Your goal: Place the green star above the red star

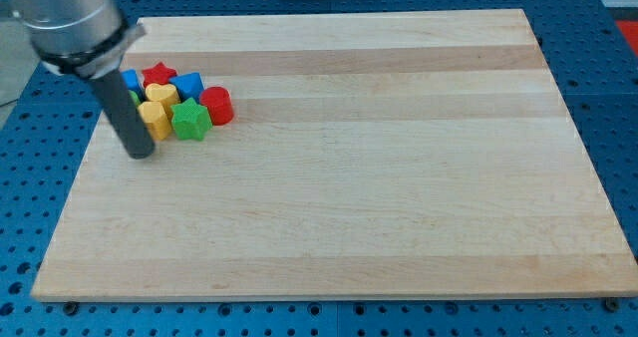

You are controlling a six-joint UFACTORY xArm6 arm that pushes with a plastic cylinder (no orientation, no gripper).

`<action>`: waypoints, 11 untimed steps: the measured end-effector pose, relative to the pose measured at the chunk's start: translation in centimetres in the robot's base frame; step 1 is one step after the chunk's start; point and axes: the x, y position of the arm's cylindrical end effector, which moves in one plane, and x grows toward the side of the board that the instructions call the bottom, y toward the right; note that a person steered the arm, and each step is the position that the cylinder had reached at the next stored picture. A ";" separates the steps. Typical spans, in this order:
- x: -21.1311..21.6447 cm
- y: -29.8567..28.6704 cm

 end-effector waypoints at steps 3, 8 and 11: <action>-2.3 4.9; -10.2 13.7; -16.1 8.7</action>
